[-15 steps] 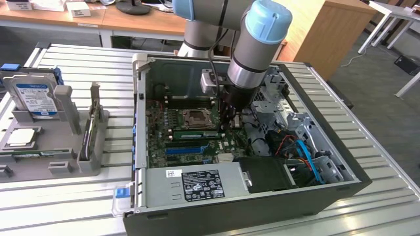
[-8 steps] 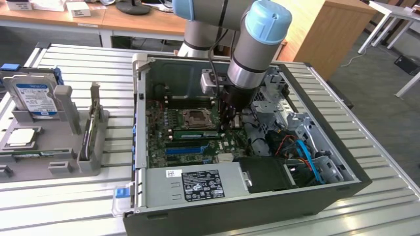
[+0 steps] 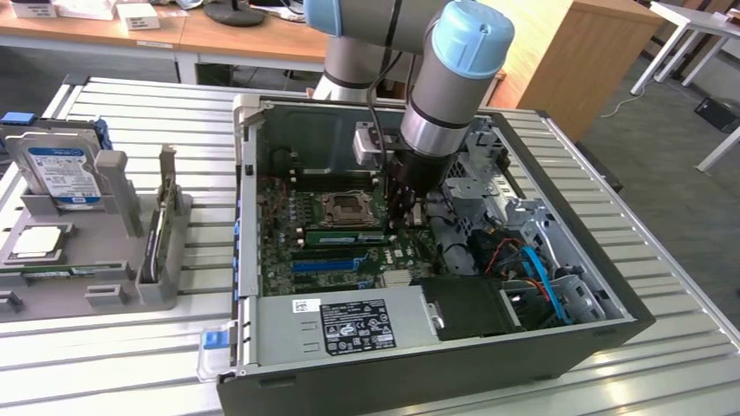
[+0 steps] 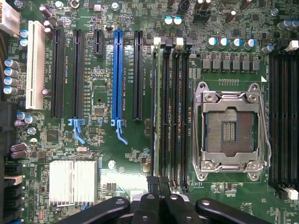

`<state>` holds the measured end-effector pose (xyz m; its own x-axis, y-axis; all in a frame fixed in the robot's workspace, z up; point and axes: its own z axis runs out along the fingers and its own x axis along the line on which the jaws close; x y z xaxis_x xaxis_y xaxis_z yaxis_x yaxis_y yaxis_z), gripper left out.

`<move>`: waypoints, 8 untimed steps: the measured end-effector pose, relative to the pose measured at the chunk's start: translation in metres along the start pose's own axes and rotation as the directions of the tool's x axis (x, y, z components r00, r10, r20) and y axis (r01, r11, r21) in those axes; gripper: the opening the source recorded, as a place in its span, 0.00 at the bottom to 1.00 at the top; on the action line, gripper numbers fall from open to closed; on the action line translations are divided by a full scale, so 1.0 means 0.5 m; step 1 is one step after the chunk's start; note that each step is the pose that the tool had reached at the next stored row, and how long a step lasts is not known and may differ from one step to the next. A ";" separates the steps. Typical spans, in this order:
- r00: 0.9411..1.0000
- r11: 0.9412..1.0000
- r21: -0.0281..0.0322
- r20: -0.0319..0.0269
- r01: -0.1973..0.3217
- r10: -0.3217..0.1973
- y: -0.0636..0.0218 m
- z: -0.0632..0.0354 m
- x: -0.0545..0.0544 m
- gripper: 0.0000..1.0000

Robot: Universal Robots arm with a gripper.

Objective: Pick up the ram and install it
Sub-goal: 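Press down the ram until it locks into place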

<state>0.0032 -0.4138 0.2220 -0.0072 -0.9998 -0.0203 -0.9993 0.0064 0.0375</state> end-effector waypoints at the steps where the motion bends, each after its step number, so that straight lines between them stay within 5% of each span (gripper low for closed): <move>1: 1.000 1.000 0.000 0.000 0.000 0.000 0.000 0.000 0.000 0.11; 8: 1.000 1.000 0.000 0.001 0.000 0.000 0.000 -0.005 0.000 0.11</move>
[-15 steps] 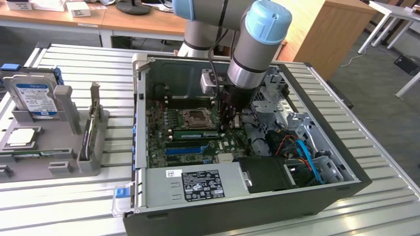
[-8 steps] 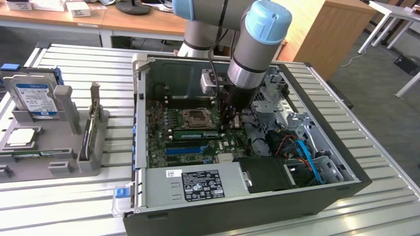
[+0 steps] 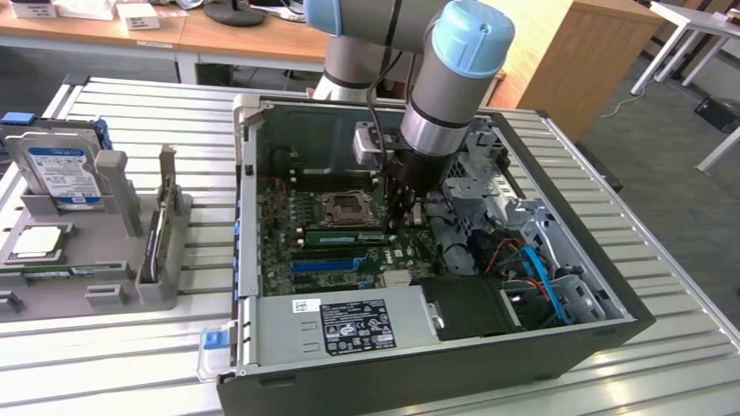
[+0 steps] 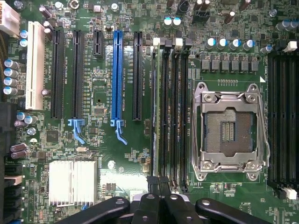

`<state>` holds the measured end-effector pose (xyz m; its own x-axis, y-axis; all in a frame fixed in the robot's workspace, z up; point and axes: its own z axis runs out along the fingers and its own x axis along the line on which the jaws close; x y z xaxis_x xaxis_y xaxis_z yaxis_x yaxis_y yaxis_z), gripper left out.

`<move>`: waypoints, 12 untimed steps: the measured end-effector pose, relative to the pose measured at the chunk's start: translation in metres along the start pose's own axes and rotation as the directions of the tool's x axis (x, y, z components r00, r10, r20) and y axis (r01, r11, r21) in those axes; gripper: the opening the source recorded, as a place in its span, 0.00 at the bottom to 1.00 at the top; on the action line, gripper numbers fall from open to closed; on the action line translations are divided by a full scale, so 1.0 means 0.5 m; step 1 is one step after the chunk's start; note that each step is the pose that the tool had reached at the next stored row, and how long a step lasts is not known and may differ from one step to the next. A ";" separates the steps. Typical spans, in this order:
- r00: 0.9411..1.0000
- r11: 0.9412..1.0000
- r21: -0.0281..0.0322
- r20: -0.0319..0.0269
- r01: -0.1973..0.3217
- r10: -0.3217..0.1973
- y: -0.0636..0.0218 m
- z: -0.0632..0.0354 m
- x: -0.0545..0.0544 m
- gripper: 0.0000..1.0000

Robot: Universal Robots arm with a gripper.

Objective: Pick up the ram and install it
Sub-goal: 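Press down the ram until it locks into place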

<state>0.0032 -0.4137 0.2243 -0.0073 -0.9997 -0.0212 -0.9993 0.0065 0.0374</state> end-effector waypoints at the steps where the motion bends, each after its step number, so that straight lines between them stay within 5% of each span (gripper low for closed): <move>1: 1.000 1.000 0.000 -0.001 0.000 0.000 0.000 -0.003 0.000 0.11; 12: 1.000 1.000 0.000 0.000 0.000 0.000 0.001 -0.034 -0.001 0.11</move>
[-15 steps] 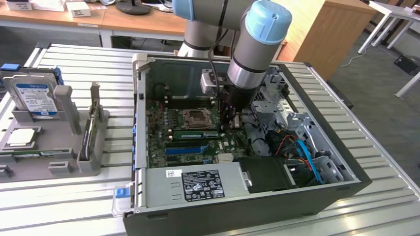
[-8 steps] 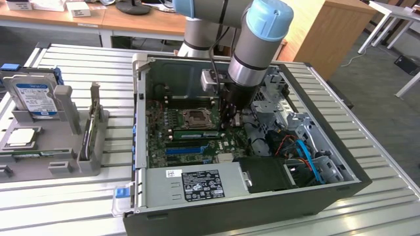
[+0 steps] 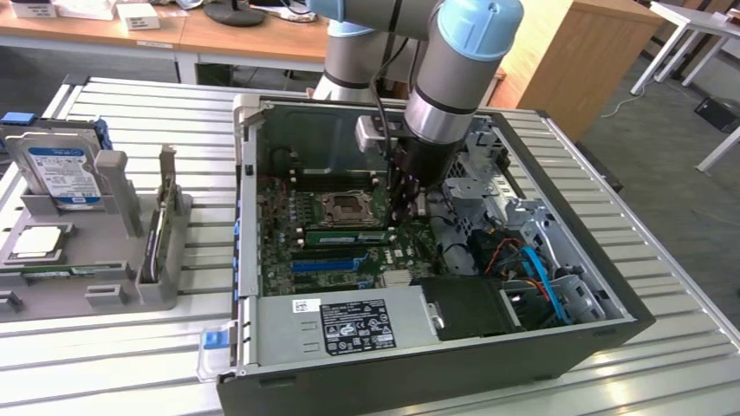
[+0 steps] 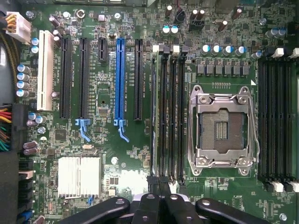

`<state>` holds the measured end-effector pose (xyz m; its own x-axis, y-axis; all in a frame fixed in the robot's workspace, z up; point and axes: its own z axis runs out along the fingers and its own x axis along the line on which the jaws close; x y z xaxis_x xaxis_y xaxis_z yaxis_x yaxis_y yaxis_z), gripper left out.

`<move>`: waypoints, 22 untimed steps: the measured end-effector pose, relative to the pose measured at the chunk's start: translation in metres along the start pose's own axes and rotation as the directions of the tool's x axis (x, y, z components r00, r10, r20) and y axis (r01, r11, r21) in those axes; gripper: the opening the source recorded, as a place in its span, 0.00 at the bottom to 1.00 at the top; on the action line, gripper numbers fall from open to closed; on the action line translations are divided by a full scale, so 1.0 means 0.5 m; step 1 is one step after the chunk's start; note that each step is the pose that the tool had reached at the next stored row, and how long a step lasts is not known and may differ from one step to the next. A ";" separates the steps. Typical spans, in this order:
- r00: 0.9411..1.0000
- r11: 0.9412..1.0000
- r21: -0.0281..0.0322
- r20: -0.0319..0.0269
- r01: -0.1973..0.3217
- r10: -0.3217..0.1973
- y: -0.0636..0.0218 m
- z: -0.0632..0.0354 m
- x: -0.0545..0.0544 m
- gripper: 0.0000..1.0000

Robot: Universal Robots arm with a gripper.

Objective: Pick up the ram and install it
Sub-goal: 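Press down the ram until it locks into place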

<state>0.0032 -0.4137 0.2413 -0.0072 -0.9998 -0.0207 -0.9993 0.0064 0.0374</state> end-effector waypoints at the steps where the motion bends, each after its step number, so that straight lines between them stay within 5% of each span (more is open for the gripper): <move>1: 1.000 1.000 0.000 0.000 0.000 0.000 0.000 0.000 0.000 0.11; 8: 1.000 1.000 0.000 0.000 0.000 0.000 0.007 0.000 0.000 0.11; 22: 1.000 1.000 0.000 0.000 0.000 0.000 0.085 0.004 0.001 0.11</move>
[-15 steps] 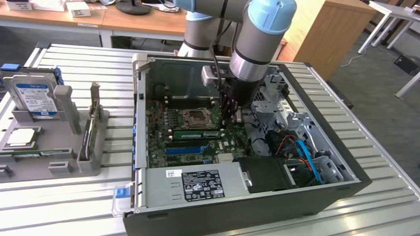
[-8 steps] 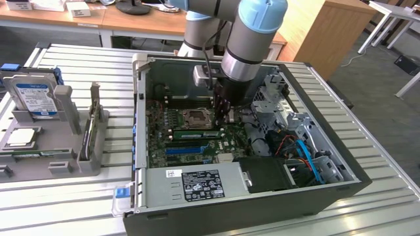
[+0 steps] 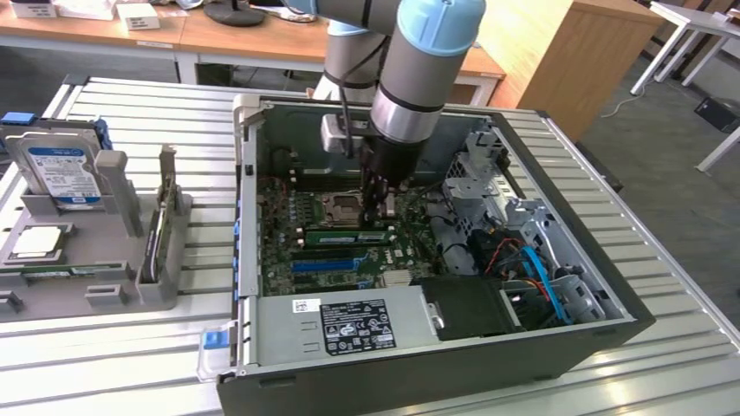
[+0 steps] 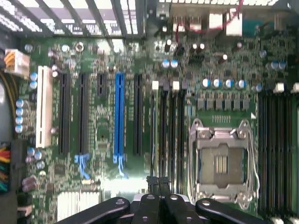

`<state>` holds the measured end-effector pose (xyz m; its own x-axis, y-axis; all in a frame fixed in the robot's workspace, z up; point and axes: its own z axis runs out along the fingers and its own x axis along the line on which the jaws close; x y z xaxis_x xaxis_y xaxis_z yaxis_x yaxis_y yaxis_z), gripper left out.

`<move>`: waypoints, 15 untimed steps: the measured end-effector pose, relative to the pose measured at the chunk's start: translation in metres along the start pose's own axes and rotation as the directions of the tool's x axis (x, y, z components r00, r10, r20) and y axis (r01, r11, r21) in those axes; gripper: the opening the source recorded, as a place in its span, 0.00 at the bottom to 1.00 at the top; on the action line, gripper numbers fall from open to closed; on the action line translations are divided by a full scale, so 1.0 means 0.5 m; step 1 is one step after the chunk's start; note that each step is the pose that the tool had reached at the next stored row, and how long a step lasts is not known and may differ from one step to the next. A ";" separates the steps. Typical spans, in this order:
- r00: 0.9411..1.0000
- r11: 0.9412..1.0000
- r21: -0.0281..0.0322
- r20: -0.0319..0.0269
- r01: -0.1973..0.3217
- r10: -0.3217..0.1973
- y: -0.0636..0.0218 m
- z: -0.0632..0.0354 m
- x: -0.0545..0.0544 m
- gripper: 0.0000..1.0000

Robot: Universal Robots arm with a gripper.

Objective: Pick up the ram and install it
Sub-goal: 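Press down the ram until it locks into place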

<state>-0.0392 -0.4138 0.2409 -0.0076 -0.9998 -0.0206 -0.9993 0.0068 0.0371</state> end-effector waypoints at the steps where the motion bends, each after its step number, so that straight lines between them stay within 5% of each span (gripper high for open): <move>1: 1.000 1.000 0.000 0.000 0.000 0.000 0.005 0.000 0.000 0.11; 15: 1.000 1.000 0.000 0.000 -0.001 0.001 0.070 0.003 0.001 0.11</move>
<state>-0.0744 -0.4138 0.2406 -0.0084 -0.9998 -0.0205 -0.9993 0.0076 0.0371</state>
